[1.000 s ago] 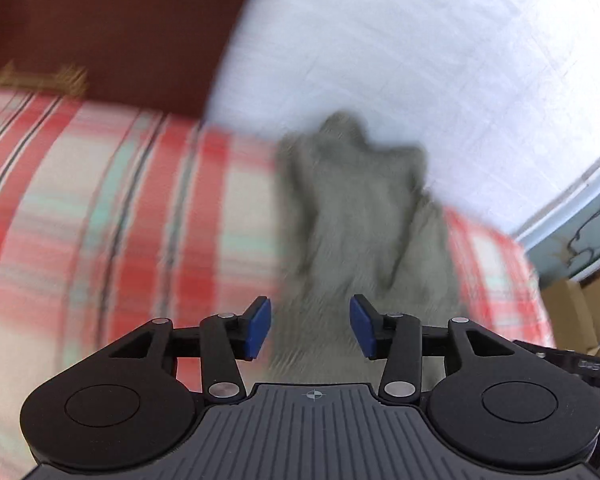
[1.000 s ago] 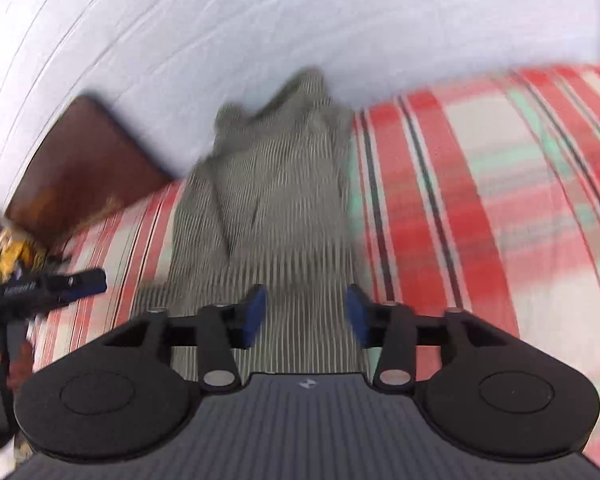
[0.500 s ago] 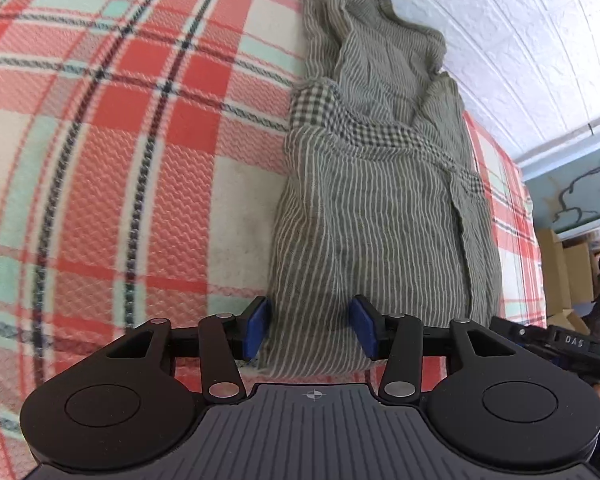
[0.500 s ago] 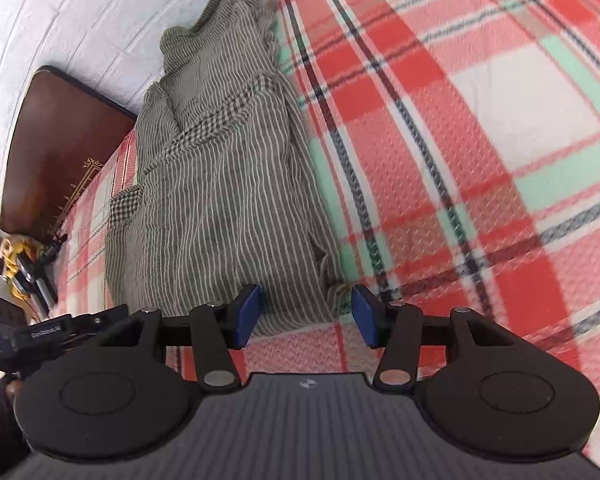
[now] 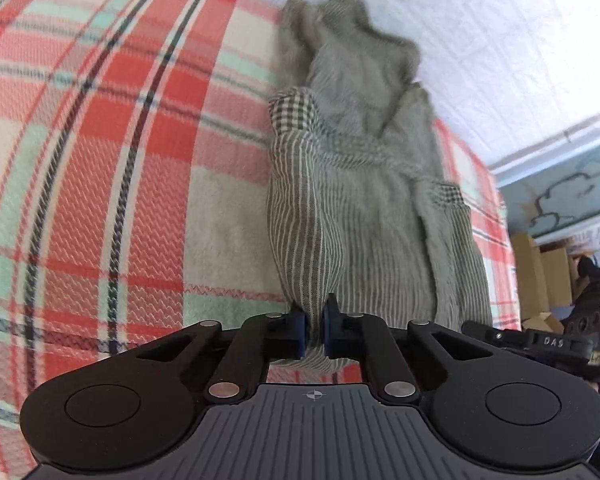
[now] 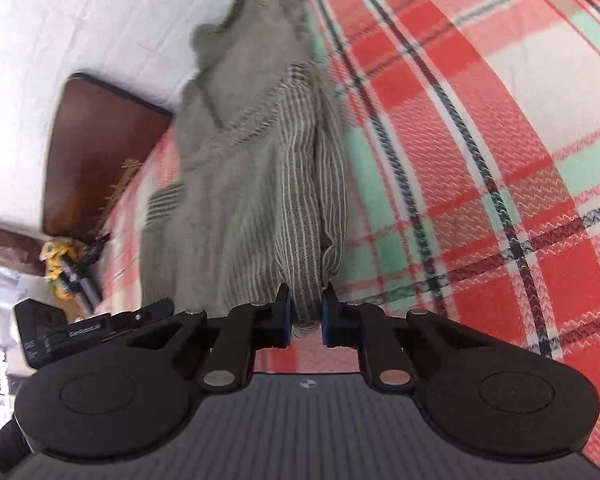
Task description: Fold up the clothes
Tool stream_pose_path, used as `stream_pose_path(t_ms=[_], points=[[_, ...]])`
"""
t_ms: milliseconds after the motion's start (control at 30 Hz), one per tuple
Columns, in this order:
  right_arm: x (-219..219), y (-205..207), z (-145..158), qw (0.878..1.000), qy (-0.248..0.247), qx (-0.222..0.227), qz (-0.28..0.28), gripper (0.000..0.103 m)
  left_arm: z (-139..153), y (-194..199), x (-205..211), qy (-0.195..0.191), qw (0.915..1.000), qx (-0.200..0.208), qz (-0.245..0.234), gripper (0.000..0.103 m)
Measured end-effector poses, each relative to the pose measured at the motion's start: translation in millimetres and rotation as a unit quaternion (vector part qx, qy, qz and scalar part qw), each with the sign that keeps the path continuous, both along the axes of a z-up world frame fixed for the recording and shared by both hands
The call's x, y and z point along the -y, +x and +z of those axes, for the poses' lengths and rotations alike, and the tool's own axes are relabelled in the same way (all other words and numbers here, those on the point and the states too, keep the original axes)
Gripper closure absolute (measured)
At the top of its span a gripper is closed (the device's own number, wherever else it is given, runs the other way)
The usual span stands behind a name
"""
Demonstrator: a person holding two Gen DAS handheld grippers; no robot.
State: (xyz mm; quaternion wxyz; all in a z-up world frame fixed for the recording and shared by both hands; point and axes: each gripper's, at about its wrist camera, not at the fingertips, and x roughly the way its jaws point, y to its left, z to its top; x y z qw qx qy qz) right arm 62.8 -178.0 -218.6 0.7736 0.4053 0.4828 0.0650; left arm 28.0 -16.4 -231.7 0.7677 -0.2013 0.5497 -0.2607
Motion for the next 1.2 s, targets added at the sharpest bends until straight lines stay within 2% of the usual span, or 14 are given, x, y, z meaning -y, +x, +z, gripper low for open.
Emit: stream_pose_path(t_ms=[133, 233, 467, 500, 533, 567, 600, 633, 700, 767, 833, 1033, 1200], points=[[0.1, -13.8, 16.7, 0.999, -0.002, 0.004, 0.035, 0.089, 13.9, -18.6, 0.0, 0.013, 0.9989, 0.005, -0.044, 0.102], [-3.9, -35.7, 17.5, 0.998, -0.003, -0.011, 0.056, 0.089, 13.6, -41.6, -1.5, 0.017, 0.9977, -0.006, -0.065, 0.102], [-17.5, -109.6, -14.6, 0.995, 0.001, -0.084, 0.061, 0.088, -19.8, -82.7, 1.1, 0.038, 0.9951, -0.056, -0.071, 0.1], [-18.5, -114.1, -17.7, 0.995, 0.002, -0.082, 0.055, 0.088, -25.8, -86.6, 2.5, 0.044, 0.9947, -0.062, -0.07, 0.099], [-19.5, -118.5, -20.7, 0.996, 0.003, -0.081, 0.049, 0.085, -31.2, -89.0, 3.3, 0.047, 0.9944, -0.067, -0.066, 0.084], [-19.7, -120.8, -21.6, 0.996, 0.002, -0.079, 0.045, 0.084, -31.9, -82.4, 1.1, 0.042, 0.9952, -0.072, -0.052, 0.074], [-18.6, -118.6, -17.3, 0.996, -0.005, -0.074, 0.047, 0.077, -27.3, -79.3, -0.6, 0.042, 0.996, -0.065, -0.045, 0.073], [-17.6, -115.7, -10.9, 0.996, -0.02, -0.066, 0.055, 0.065, -22.6, -76.2, -2.2, 0.042, 0.9966, -0.059, -0.039, 0.073], [-12.6, -110.1, 4.1, 0.996, -0.054, -0.041, 0.061, 0.059, -10.9, -66.9, -5.0, 0.05, 0.9974, -0.038, -0.035, 0.071], [-2.9, -101.9, 18.4, 0.996, -0.076, -0.013, 0.049, 0.059, 0.9, -54.4, 0.5, 0.06, 0.9976, -0.011, -0.034, 0.064], [4.3, -88.7, 26.5, 0.995, -0.088, 0.013, 0.036, 0.058, 9.0, -41.5, 5.5, 0.068, 0.9972, 0.015, -0.029, 0.052], [2.9, -44.7, 25.5, 0.991, -0.12, 0.03, 0.043, 0.058, 10.8, -8.2, 32.0, 0.089, 0.9944, 0.047, -0.032, 0.05], [-1.5, -25.8, 12.6, 0.992, -0.121, 0.018, 0.033, 0.058, 0.5, 10.8, 39.2, 0.09, 0.9948, 0.044, -0.017, 0.05]])
